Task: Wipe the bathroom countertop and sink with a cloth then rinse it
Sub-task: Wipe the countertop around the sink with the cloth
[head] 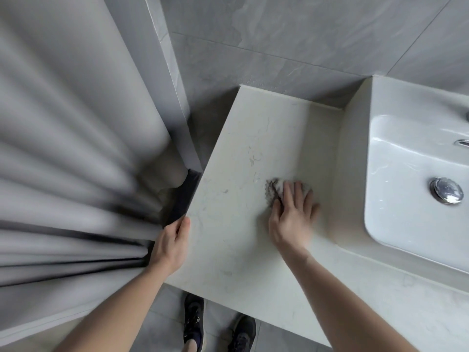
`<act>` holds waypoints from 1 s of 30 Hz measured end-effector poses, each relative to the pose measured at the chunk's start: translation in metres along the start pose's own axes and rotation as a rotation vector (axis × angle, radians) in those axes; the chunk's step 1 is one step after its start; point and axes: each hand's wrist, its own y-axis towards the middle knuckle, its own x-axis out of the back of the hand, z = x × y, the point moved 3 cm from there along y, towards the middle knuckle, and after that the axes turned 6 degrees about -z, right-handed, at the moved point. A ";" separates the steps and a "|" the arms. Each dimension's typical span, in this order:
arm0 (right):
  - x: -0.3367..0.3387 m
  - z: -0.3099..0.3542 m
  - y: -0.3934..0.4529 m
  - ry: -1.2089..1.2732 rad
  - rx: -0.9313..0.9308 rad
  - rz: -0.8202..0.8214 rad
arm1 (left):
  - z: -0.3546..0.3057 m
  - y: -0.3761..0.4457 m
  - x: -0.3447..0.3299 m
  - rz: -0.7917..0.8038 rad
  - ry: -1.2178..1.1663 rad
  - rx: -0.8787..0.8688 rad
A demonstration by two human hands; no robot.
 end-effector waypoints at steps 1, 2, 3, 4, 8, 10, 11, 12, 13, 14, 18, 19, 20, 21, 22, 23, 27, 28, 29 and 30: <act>-0.005 0.015 -0.001 0.006 0.048 0.011 | 0.000 0.000 0.000 -0.002 0.003 -0.003; -0.010 0.032 -0.003 0.018 0.108 0.027 | 0.000 0.001 0.000 -0.003 0.002 -0.005; -0.016 0.050 -0.006 0.045 0.172 0.054 | 0.001 0.001 0.000 -0.003 -0.004 -0.003; -0.023 0.069 -0.011 0.081 0.239 0.090 | 0.002 0.001 0.001 -0.004 -0.008 -0.004; -0.048 0.131 -0.040 0.150 0.518 0.212 | 0.003 0.000 0.002 -0.011 -0.013 -0.046; -0.054 0.145 -0.050 0.161 0.629 0.265 | 0.005 0.001 0.001 -0.003 -0.019 -0.053; -0.054 0.147 -0.051 0.167 0.670 0.290 | 0.006 0.002 0.001 -0.005 -0.025 -0.048; -0.053 0.146 -0.050 0.188 0.696 0.313 | 0.006 0.002 0.001 -0.010 -0.028 -0.045; -0.049 0.142 -0.048 0.229 0.699 0.332 | 0.006 0.003 0.000 -0.014 -0.027 -0.045; -0.043 0.135 -0.044 0.290 0.675 0.344 | 0.006 0.003 0.000 -0.016 -0.019 -0.043; -0.011 0.070 -0.009 0.474 0.366 0.193 | 0.005 0.002 0.001 -0.015 0.006 -0.026; -0.004 0.050 0.003 0.464 0.293 0.116 | 0.005 0.002 0.001 -0.014 0.005 -0.022; 0.003 0.030 0.016 0.444 0.220 0.041 | 0.004 0.001 0.001 -0.014 0.007 -0.023; 0.008 0.010 0.029 0.415 0.144 -0.022 | 0.003 0.001 0.001 -0.014 0.006 -0.027; 0.015 -0.007 0.041 0.364 0.078 -0.072 | 0.002 0.001 0.002 -0.013 0.004 -0.029; 0.019 -0.021 0.049 0.283 0.027 -0.106 | 0.002 0.000 0.002 -0.011 0.002 -0.029; 0.016 -0.031 0.052 -0.011 -0.064 -0.080 | 0.002 0.000 0.003 -0.009 0.008 -0.026; 0.010 -0.021 0.048 -0.012 -0.078 -0.055 | 0.002 0.000 0.003 -0.008 0.012 -0.026; 0.004 -0.009 0.045 0.007 -0.087 -0.033 | 0.002 0.000 0.003 -0.007 0.016 -0.027; -0.003 0.007 0.042 0.030 -0.076 -0.020 | 0.003 0.000 0.003 -0.006 0.021 -0.030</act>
